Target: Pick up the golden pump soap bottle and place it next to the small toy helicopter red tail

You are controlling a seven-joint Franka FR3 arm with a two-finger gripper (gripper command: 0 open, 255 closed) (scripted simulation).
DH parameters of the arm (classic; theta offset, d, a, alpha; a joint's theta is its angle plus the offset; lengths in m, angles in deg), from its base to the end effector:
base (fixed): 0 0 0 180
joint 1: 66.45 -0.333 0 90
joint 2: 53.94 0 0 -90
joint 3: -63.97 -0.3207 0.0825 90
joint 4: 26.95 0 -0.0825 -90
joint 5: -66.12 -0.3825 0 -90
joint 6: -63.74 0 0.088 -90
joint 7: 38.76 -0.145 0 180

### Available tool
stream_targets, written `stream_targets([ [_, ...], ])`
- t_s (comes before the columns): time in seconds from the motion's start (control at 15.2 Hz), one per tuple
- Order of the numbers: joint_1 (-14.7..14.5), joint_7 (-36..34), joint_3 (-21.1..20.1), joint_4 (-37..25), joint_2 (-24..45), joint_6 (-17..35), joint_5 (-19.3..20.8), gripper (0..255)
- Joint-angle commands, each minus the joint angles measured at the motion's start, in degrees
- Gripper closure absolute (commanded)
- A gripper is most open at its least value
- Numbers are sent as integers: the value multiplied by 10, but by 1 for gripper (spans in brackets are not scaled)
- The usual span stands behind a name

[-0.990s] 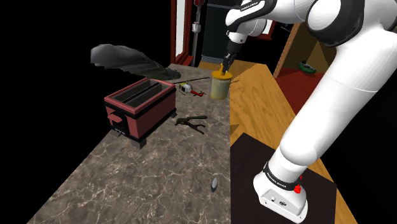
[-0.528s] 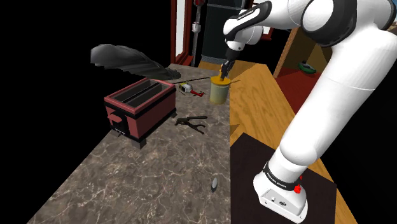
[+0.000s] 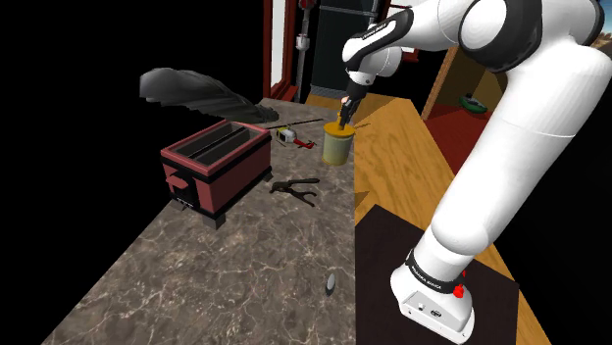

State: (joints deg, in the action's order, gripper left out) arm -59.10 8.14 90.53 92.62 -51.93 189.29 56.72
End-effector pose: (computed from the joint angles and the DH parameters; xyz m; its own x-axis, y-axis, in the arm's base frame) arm 0.4721 -0.3031 0.3847 0.9817 0.1328 0.1368 0.1388 -0.9897 -0.0352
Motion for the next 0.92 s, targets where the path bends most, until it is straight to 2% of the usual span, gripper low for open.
stream_targets([
  [0.0, 0, 0, 0, 0, 0, 0, 0, 255],
  [0.13, 0, 0, 0, 0, 0, 0, 0, 255],
  [0.2, 0, 0, 0, 0, 0, 1, 0, 0],
  [0.53, 0, 0, 0, 0, 0, 0, 0, 0],
  [0.79, 1, -16, 2, -37, -34, -66, 24, 0],
  [0.86, 1, -16, 2, -37, -34, -66, 24, 0],
])
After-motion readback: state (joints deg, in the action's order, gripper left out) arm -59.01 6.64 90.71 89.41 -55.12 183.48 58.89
